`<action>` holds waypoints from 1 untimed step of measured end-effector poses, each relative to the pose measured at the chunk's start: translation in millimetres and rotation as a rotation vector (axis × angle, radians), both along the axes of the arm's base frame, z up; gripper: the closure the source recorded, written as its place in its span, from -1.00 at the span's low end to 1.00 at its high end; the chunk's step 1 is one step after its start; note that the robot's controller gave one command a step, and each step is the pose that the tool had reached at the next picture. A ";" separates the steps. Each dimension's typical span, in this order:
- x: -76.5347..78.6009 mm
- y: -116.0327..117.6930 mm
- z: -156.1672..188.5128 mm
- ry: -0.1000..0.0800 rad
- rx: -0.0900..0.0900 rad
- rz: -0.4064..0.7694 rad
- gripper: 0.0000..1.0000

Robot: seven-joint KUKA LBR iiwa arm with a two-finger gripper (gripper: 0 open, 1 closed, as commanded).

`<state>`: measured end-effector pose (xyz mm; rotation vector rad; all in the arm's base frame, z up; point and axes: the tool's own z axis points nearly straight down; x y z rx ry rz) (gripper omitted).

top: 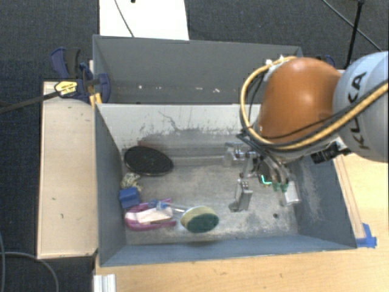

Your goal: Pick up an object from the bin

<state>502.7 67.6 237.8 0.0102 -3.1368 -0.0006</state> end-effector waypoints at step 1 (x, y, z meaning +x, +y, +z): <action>-16.4 57.1 -156.5 0.002 0.000 -0.070 -1.00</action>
Offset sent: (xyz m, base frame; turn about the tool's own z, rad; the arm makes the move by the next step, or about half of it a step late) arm -0.0140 0.0555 -0.1525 0.0731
